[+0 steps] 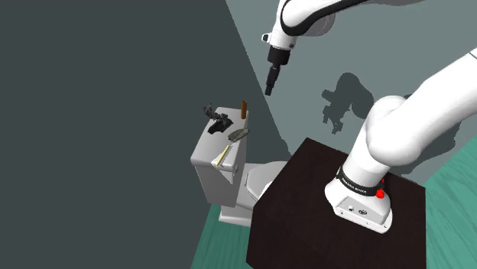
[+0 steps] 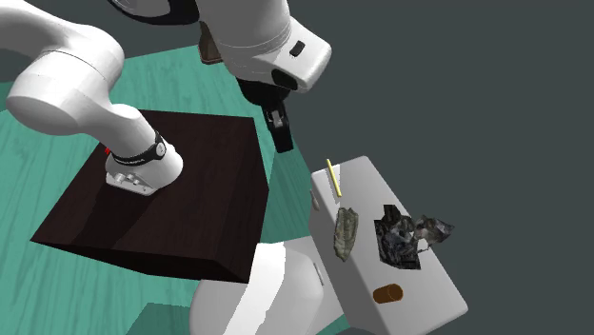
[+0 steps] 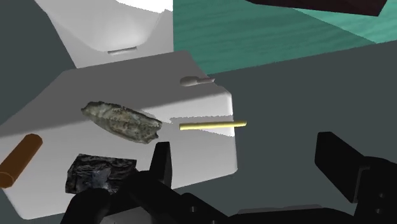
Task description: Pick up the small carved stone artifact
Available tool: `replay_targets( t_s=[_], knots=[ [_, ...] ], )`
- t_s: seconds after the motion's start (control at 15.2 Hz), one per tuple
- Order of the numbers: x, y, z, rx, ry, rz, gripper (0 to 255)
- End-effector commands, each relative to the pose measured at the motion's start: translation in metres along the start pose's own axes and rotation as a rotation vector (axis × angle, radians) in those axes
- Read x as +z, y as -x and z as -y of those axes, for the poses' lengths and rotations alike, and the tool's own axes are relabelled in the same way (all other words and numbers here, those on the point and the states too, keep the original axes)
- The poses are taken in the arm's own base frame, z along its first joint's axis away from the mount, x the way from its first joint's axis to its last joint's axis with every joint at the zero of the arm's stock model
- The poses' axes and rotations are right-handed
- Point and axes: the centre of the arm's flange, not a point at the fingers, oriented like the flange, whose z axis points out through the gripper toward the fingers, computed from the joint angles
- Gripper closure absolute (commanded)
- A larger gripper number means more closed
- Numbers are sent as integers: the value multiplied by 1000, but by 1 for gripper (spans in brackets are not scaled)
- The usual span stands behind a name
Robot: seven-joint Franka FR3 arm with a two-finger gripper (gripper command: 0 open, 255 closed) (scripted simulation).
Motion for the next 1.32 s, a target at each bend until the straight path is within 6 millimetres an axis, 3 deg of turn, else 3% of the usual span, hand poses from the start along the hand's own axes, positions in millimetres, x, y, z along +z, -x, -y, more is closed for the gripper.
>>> replay_targets(
  t_s=[0.0,0.59,1.25],
  knots=[
    [22,-3,-17,-66,-2,6,0],
    [119,-34,-81,-342,-16,37,0],
    [230,-84,-139,-647,-32,71,0]
  ],
)
